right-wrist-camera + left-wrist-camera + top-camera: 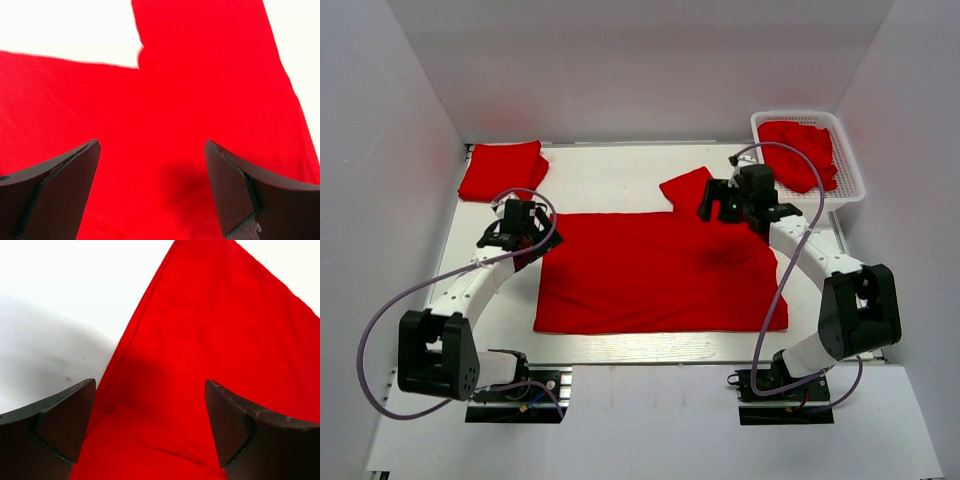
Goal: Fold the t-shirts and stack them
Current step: Grap the side of the flattened tshirt furthest away from the robot with both arms
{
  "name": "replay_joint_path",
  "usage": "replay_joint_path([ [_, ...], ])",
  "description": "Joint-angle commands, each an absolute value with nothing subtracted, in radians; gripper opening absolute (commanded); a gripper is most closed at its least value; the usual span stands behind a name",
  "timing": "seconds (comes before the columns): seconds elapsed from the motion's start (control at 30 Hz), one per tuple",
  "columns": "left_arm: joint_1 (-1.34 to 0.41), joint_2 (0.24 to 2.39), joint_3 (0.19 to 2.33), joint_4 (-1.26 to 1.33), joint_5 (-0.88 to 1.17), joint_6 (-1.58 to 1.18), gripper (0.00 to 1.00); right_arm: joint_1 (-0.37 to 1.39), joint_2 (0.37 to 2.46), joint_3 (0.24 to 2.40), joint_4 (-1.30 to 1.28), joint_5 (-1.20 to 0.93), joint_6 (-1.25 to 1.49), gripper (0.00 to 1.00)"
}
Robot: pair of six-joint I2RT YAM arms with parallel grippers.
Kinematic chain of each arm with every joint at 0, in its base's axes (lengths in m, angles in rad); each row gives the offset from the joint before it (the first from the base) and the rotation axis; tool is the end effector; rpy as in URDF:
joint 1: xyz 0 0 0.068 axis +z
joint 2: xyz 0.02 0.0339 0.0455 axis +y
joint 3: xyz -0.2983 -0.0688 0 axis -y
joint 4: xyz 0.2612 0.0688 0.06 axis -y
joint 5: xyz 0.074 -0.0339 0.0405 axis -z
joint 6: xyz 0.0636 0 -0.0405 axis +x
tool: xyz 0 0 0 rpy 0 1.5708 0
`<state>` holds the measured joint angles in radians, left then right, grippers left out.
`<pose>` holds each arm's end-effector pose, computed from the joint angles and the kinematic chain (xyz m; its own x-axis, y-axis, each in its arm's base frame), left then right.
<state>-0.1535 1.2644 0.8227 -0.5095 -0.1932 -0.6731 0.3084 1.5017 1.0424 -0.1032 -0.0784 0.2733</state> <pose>0.2697 -0.0294 0.2294 -0.6539 -0.5179 -0.5515 -0.4704 0.8493 -0.2398 0.3571 0.1190 0.2758 -0.5880 0.0951 -0.8033 -0.2150 0.9390 0.2685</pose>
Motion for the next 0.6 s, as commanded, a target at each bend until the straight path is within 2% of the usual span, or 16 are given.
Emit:
replay_joint_path([
  [0.0,-0.150,1.295,0.854,-0.489,-0.187,-0.664,1.00,0.318,1.476,1.042,-0.306,-0.015,0.183,0.90],
  [0.2,-0.150,1.316,0.822,-0.479,-0.176,-0.655,1.00,0.380,1.532,1.091,-0.455,-0.040,0.135,0.90],
  [0.57,-0.150,1.285,0.765,-0.489,-0.176,-0.646,1.00,0.431,1.690,1.095,-0.495,0.046,0.179,0.90],
])
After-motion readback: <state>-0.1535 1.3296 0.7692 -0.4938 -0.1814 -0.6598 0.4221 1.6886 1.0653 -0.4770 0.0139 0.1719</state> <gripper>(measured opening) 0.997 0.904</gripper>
